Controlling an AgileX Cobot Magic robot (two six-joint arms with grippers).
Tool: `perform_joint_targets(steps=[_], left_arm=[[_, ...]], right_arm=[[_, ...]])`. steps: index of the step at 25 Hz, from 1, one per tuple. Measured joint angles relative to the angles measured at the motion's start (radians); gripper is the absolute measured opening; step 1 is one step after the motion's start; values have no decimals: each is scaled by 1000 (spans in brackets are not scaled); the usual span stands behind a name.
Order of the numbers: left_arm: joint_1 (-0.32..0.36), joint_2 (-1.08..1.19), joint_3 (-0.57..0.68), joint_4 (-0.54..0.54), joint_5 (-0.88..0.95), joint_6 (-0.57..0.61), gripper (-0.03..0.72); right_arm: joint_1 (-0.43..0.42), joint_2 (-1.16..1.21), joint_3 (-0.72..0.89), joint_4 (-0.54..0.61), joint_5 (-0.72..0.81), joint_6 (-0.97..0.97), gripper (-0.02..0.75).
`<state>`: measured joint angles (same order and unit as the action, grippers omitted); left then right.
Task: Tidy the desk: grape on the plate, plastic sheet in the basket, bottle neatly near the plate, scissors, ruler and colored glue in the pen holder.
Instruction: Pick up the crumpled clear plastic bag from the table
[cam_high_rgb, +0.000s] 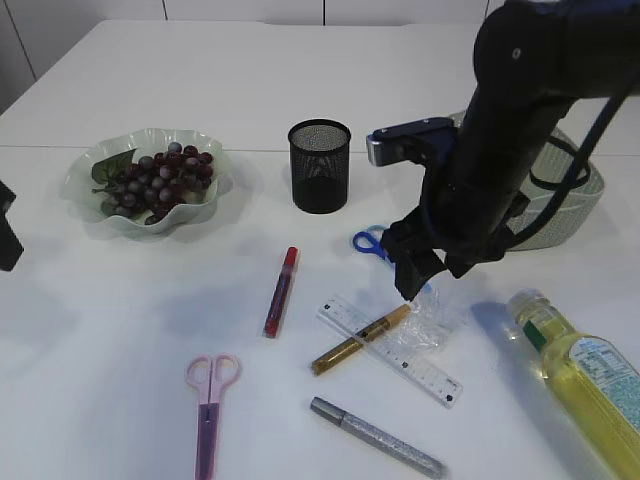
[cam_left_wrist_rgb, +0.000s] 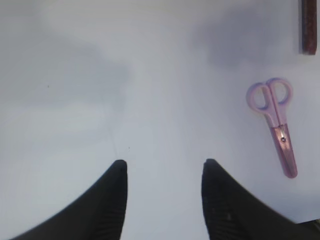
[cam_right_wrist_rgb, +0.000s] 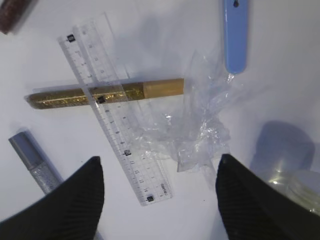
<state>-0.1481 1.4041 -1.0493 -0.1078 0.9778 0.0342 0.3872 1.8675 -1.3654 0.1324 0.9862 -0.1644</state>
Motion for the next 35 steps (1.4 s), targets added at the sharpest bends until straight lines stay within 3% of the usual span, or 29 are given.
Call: perform_joint_targets(steps=[6,16,20,26,29,35], left_arm=[[0,-23,81,0,-2,0,351],[0,-23,87,-1,-17,2,351],[0,-23,87,-6,-19,2,351],[0,-23,87,-13,-19,2,344],[0,-23,87,-14,-19,2,343],[0,-23,87,-15,-23,2,342]], right_arm=[[1,83,-6,-46,16,2,542],[1,156,-17,-65,3,2,498],[1,168,-17,-65,-9,2,396],[1,168,-17,-65,-10,2,138],[1,168,-17,-65,-8,0,50],[1,142,-17,-66,7,-11,15]])
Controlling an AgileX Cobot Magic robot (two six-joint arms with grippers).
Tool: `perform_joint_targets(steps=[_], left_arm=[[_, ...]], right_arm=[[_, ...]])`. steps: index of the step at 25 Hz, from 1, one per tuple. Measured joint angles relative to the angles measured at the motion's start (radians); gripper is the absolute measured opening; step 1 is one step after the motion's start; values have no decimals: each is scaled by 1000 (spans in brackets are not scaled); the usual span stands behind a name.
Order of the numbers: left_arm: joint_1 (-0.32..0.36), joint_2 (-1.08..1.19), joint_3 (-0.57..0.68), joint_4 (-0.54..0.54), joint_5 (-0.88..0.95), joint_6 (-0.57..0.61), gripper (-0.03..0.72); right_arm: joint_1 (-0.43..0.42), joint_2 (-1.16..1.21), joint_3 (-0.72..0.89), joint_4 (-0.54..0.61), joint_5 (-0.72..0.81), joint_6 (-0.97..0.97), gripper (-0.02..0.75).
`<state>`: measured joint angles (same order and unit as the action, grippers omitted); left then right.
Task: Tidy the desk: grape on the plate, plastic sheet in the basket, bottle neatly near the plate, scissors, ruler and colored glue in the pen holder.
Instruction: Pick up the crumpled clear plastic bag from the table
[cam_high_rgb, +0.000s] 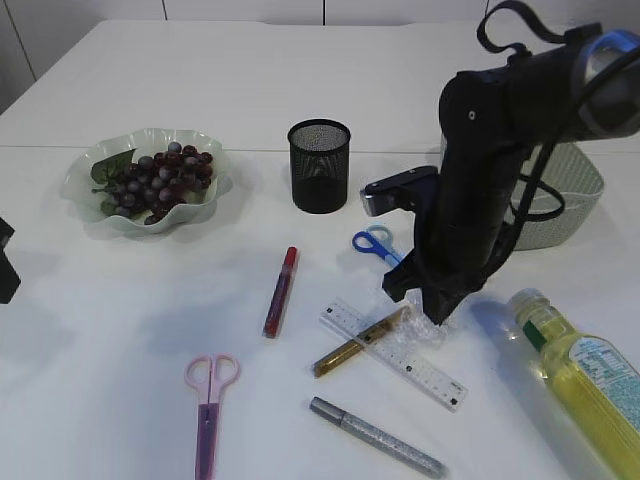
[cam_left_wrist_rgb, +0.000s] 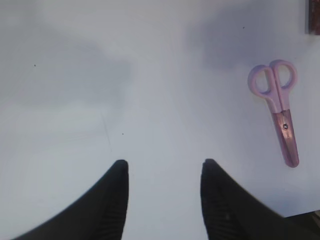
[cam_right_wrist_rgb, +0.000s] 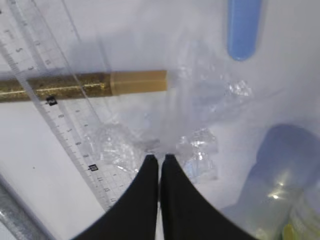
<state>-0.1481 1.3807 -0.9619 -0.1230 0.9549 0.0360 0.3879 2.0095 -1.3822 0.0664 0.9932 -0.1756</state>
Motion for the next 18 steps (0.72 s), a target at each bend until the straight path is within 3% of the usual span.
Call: perform_joint_targets(steps=[9,18], left_arm=[[0,0,0,-2,-2,0,342],[0,0,0,-6,-5,0,342]], right_arm=[[0,-127,-64,-15,54,-2,15],[-54,-147,-289,-77,92,16,15]])
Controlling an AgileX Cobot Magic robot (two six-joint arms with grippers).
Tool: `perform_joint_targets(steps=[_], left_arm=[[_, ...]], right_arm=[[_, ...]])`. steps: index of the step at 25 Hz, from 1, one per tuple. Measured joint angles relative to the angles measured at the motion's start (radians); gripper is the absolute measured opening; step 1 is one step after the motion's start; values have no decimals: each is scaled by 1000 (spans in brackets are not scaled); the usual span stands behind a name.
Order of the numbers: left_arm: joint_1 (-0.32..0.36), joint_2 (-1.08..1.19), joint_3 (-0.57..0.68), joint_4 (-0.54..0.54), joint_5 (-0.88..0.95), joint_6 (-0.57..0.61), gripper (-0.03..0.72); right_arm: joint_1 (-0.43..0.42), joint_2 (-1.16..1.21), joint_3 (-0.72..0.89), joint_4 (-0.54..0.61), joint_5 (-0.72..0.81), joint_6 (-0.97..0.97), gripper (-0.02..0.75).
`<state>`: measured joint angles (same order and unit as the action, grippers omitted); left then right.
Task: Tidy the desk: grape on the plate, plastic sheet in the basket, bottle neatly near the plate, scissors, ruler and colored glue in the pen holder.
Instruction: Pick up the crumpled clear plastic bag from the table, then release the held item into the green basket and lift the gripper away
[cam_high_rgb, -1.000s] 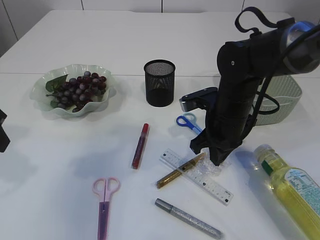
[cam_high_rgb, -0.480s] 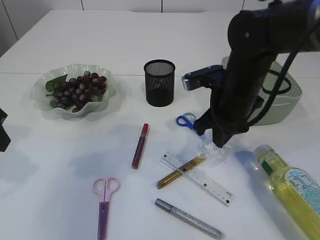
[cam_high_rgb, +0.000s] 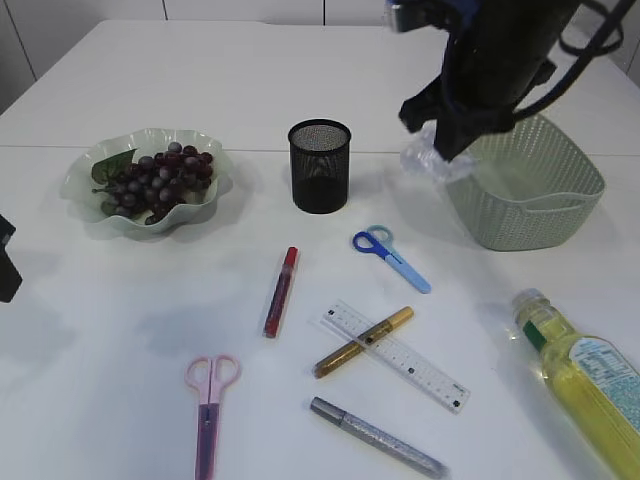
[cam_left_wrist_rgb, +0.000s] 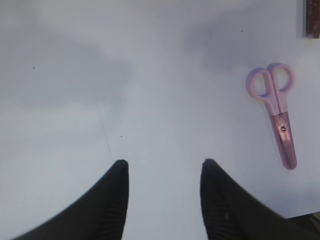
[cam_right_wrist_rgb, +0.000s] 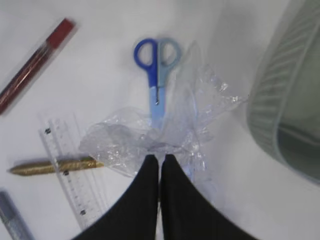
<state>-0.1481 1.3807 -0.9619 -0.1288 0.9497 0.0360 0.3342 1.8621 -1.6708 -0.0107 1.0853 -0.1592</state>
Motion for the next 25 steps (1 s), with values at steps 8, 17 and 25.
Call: perform_joint_targets(steps=[8,17,25], left_arm=[[0,0,0,0,0,0,342],[0,0,0,-1,-2,0,333],[0,0,0,-14,-3,0,331]], right_arm=[[-209,0,-75,-42,-113,100,15],[-267,86,-79,-124,-186,191,30],[-267,118,-81,-129,-191,253,477]])
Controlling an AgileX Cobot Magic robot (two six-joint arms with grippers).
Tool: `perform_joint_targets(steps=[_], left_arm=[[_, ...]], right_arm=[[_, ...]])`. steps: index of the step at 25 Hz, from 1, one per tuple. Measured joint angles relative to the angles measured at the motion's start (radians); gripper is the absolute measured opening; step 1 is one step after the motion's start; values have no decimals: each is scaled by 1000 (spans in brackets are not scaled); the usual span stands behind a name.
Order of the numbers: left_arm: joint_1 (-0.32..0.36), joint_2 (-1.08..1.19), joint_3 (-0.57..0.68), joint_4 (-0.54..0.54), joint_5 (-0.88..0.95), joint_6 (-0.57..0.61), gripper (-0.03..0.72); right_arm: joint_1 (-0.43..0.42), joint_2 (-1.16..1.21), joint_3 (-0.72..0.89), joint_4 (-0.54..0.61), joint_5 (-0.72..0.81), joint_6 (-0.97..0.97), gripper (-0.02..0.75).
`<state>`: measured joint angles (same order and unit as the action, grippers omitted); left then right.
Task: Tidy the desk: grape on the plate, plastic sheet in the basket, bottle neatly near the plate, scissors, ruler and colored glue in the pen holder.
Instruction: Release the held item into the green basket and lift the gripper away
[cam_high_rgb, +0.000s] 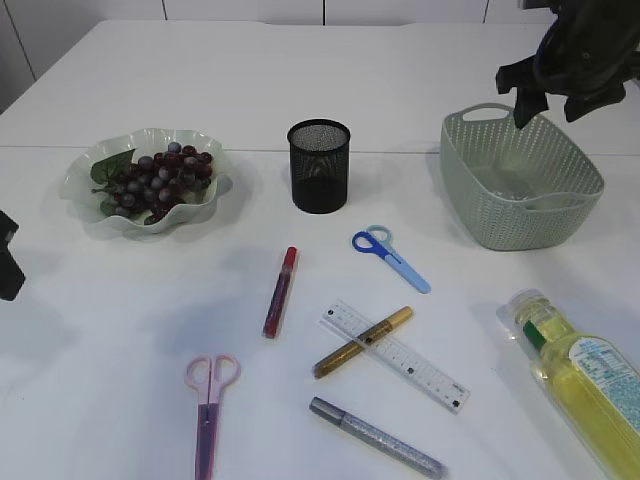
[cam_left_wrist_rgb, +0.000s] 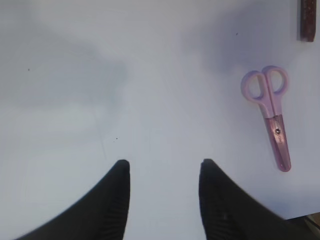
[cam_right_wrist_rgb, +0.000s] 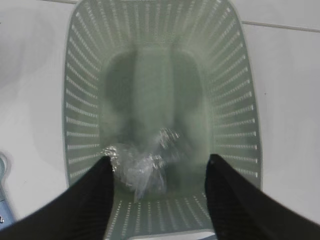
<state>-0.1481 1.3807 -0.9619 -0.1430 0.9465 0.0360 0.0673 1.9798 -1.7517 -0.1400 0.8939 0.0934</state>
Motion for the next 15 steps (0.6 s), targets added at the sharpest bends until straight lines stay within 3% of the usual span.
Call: perform_joint_targets(steps=[4,15], left_arm=[[0,0,0,-11,-8,0,330],[0,0,0,-35,-16,0,330]], right_arm=[[0,0,-2,7,26,2,557],[0,-46,-2,31,183,-13,551]])
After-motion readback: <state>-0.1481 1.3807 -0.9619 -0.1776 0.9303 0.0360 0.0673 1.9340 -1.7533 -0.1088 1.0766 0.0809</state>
